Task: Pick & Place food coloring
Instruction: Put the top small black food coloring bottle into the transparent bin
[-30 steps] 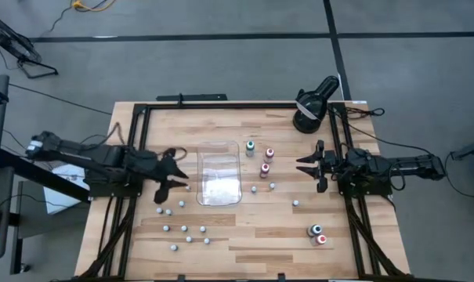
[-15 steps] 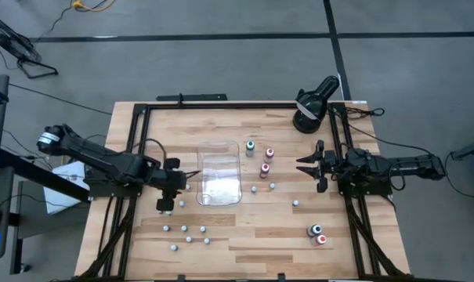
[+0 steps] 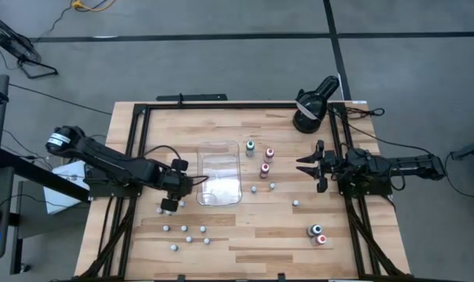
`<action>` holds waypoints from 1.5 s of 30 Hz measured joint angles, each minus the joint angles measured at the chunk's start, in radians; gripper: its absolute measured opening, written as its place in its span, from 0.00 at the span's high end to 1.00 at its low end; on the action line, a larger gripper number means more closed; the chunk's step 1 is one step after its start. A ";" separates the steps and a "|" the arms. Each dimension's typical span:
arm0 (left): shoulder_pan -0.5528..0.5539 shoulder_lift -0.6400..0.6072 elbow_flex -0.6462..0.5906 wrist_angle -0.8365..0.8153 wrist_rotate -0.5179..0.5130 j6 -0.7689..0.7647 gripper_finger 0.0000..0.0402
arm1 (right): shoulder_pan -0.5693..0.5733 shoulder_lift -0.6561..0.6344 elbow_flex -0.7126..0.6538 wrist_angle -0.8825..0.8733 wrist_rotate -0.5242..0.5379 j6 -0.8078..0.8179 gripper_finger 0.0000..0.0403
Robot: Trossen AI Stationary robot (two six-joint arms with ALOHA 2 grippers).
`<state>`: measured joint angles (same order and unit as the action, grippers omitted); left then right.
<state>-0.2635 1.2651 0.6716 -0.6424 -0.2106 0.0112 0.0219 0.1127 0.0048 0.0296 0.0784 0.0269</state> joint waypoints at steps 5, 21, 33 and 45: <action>0.020 0.013 -0.004 0.015 -0.004 0.083 0.63 | 0.000 0.000 0.000 0.000 0.000 0.000 0.72; 0.052 0.013 -0.055 0.101 0.049 0.203 0.63 | 0.000 0.000 0.000 0.000 0.000 0.000 0.72; 0.052 0.013 -0.087 0.160 0.051 0.222 0.64 | 0.000 0.000 0.000 0.000 0.000 0.000 0.72; 0.052 0.012 -0.086 0.166 0.121 0.213 0.85 | 0.000 0.000 0.000 0.000 0.000 0.000 0.72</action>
<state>-0.2115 1.2776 0.5859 -0.4767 -0.0900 0.2245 0.0218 0.1127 0.0050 0.0296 0.0784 0.0270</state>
